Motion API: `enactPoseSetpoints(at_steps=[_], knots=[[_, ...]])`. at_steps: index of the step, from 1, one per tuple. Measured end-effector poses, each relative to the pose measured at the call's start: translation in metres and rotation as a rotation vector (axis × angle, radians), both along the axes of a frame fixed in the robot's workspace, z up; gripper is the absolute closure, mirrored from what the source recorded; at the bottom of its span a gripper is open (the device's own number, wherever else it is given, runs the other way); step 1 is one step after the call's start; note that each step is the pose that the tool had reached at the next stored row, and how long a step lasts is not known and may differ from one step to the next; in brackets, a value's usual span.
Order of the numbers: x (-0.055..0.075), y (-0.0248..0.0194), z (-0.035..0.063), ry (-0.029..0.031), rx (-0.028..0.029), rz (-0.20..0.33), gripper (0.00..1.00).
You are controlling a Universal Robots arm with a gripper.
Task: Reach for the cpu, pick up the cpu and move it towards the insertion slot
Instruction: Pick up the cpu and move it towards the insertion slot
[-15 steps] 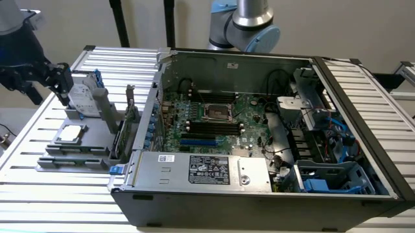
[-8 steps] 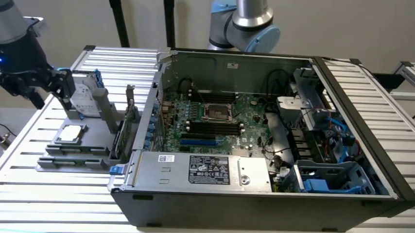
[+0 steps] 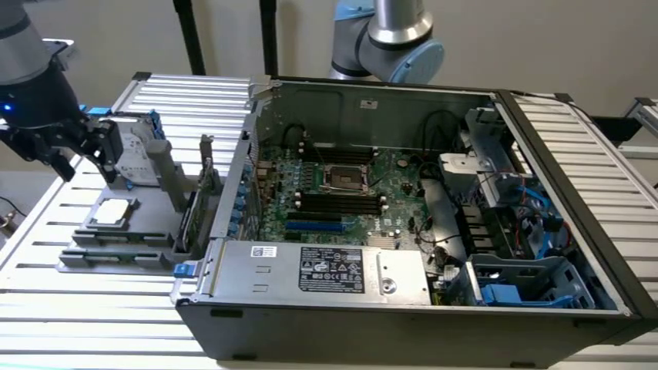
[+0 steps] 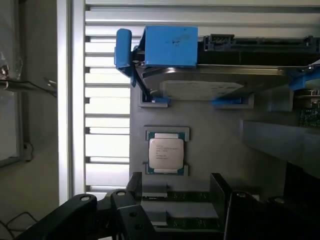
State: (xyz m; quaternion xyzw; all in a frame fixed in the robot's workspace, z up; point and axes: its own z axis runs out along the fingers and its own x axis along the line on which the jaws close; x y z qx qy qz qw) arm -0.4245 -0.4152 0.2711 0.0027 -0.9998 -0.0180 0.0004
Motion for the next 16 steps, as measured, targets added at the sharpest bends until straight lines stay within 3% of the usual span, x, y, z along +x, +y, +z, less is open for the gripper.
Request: enactPoseSetpoints(at_steps=[16], knots=[[0.0, -0.0006, -0.0292, 0.0, -0.0001, 0.0, 0.35]])
